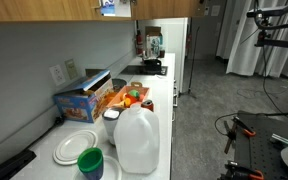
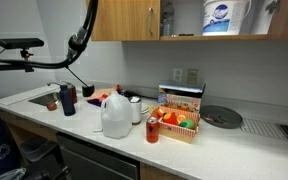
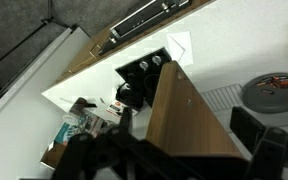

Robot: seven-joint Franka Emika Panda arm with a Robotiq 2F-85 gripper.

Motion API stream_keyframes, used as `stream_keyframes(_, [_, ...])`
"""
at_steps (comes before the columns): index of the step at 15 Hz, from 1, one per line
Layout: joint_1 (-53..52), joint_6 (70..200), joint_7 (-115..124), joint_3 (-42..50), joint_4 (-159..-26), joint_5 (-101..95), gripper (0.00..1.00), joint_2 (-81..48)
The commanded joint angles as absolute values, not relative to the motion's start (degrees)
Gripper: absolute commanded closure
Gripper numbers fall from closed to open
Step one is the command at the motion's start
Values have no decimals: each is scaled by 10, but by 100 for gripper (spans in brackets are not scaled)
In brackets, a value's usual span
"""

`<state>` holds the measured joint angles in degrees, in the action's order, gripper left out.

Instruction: Close the open upper cabinet door.

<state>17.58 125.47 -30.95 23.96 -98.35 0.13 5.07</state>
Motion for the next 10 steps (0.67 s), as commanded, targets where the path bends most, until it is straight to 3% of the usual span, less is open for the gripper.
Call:
stream_keyframes(1, [178,1219,-420,249,-940,88,0,22])
stream_keyframes(10, [196,1138,-546,244,-919,153,0,23])
